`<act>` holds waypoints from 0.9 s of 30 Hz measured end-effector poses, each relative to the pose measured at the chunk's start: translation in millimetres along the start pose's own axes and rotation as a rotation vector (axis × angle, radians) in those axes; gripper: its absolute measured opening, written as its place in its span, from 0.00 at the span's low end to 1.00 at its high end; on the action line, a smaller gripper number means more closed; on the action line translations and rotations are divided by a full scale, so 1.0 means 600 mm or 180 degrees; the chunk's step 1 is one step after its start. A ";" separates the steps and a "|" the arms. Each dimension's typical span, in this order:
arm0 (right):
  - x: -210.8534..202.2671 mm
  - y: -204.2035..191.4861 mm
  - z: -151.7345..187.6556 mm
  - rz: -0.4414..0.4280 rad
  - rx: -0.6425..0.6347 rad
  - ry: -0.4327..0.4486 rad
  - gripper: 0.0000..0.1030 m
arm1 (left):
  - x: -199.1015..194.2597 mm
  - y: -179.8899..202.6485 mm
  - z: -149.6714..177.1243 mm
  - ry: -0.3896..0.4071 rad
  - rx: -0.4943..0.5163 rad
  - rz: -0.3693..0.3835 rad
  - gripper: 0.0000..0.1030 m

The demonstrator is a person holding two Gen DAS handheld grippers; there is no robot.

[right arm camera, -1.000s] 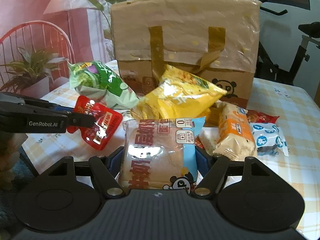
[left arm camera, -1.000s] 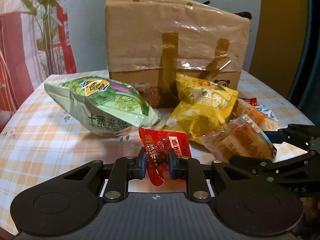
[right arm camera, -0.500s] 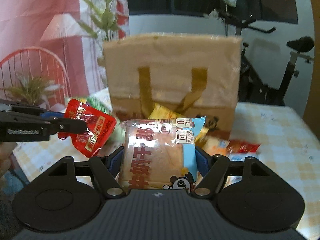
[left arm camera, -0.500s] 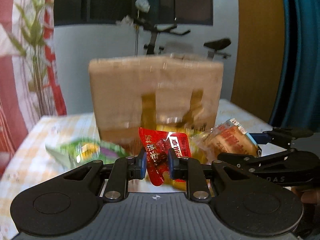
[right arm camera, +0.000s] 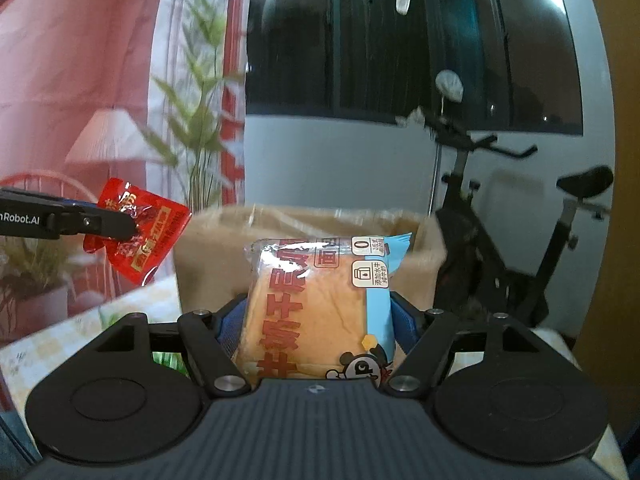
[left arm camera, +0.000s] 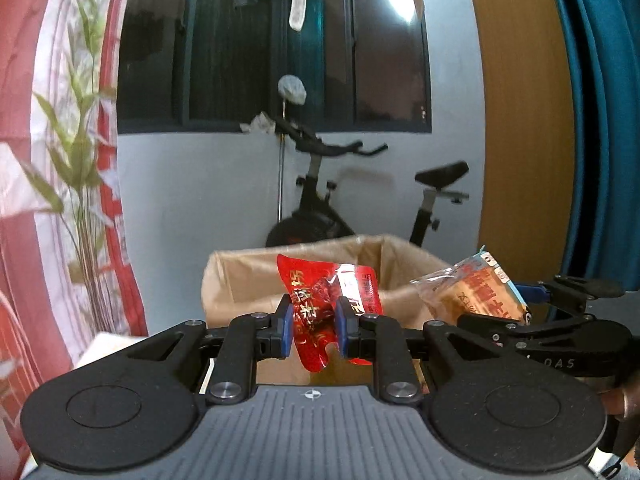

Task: Organize snacks
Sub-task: 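Carry the red packet and bread packet over the box and release both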

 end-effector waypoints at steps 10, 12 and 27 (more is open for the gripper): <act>0.049 0.016 -0.082 -0.0004 -0.0057 0.0203 0.71 | 0.073 -0.042 -0.040 0.0003 -0.0118 -0.0050 0.22; 0.067 0.016 -0.091 -0.0013 -0.0074 0.0196 0.71 | 0.096 -0.052 -0.042 -0.0047 -0.0167 -0.0043 0.22; 0.207 0.051 -0.119 0.0031 0.0135 -0.0210 0.71 | 0.248 -0.093 -0.042 -0.0430 -0.0374 0.0081 0.23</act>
Point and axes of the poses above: each gripper's, at about its wrist camera, not at the fingertips, and x roughly the way its jaws point, y to its right, z to its underside, the point moved 8 cm from there along x, roughly the way its jaws point, and after that the axes turned 15 degrees about x, right-handed, at the moved point
